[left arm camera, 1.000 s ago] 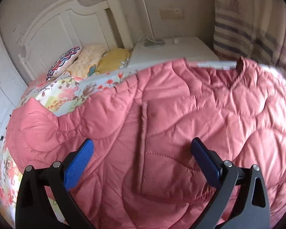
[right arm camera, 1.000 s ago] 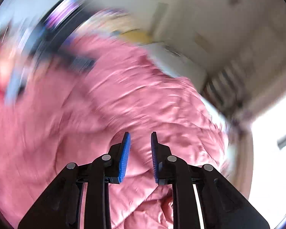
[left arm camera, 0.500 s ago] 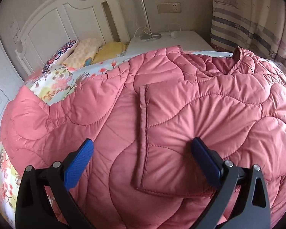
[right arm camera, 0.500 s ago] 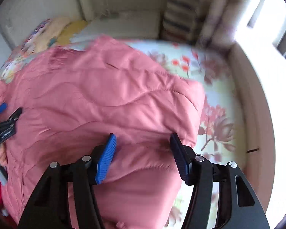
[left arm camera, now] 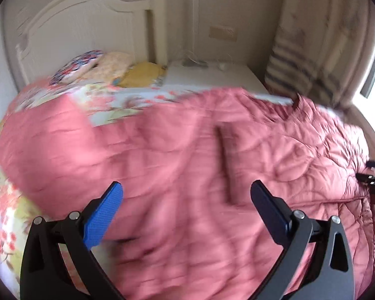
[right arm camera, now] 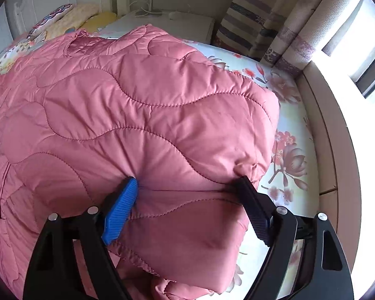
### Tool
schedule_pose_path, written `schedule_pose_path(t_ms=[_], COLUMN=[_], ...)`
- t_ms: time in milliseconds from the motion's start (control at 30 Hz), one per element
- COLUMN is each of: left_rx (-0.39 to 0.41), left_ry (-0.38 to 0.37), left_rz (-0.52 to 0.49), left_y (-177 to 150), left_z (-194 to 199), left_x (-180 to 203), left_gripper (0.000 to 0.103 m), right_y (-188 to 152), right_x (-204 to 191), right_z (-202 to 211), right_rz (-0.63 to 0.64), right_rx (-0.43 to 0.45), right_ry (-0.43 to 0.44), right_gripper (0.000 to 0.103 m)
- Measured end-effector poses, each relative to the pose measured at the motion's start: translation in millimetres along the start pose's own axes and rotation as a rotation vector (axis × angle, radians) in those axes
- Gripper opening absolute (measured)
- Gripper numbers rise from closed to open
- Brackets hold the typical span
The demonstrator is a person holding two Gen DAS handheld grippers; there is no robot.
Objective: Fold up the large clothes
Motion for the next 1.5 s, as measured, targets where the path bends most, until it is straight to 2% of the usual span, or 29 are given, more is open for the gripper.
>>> schedule_pose_path(t_ms=[133, 200, 300, 400, 500, 700, 800, 900, 967, 1000, 1067, 1133, 1233, 1300, 1500], left_rx=[-0.048, -0.070, -0.075, -0.094, -0.117, -0.121, -0.112, -0.130, -0.134, -0.130, -0.127, -0.120, -0.129, -0.112, -0.040], left_ry=[-0.041, -0.029, -0.062, -0.050, -0.039, -0.072, -0.104, -0.137, -0.150, -0.157, -0.141, -0.104, -0.085, -0.085, -0.070], left_rz=[0.154, 0.210, 0.290, 0.383, 0.438, 0.460, 0.477, 0.535, 0.576, 0.597, 0.602, 0.603, 0.615, 0.614, 0.574], left_y=[-12.9, -17.9, -21.4, -25.1, -25.4, -13.2, -5.9, -4.5, -1.8, -0.4, 2.1, 3.5, 5.5, 8.1, 28.4], left_z=[-4.4, -14.6, -23.7, -35.4, -50.9, -71.4, -75.1, -80.1, -83.4, -83.9, -83.1, -80.0, -78.7, -76.5, -51.1], left_x=[-72.9, -103.4, -134.1, -161.7, -181.3, -193.0, -196.9, -204.9, -214.3, -218.5, -225.7, -231.3, -235.2, -235.3, -227.0], left_gripper=[0.101, 0.101, 0.101, 0.101, 0.101, 0.100, 0.093, 0.090, 0.083, 0.074, 0.055, 0.022, 0.012, 0.009, 0.008], right_y=[1.8, 2.9, 2.3, 1.9, 3.7, 1.8, 1.1, 1.0, 1.7, 1.8, 2.0, 2.5, 1.8, 1.8, 0.3], right_x=[0.4, 1.3, 1.9, 3.1, 3.3, 0.9, 1.3, 1.2, 1.2, 1.3, 1.5, 0.8, 1.0, 1.1, 1.4], right_z=[-0.7, -1.5, -1.9, -1.9, -2.7, -1.7, -1.7, -1.6, -1.7, -1.7, -1.8, -1.7, -1.6, -1.6, -1.2], right_rz=[-0.005, -0.010, -0.022, -0.030, -0.031, -0.028, -0.031, -0.028, -0.026, -0.027, -0.027, -0.028, -0.027, -0.029, -0.042], right_rx=[0.002, 0.000, -0.001, 0.003, 0.001, -0.001, 0.000, -0.001, 0.000, 0.000, 0.001, 0.000, 0.000, 0.000, 0.012], right_ry=[-0.021, -0.023, -0.019, -0.020, -0.019, -0.028, -0.023, -0.029, -0.032, -0.030, -0.028, -0.032, -0.035, -0.035, -0.028], right_gripper=[0.085, 0.086, 0.086, 0.086, 0.086, 0.086, 0.086, 0.086, 0.086, 0.086, 0.086, 0.086, 0.086, 0.086, 0.086])
Point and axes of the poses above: each gripper's, at about its wrist camera, not at the fingertips, and z roughly against the way its jaws point, x to its right, y to its top, the point moved 4 cm from there along -z, roughly the way its jaws point, and after that the axes turned 10 degrees about y, right-handed, at the moved point
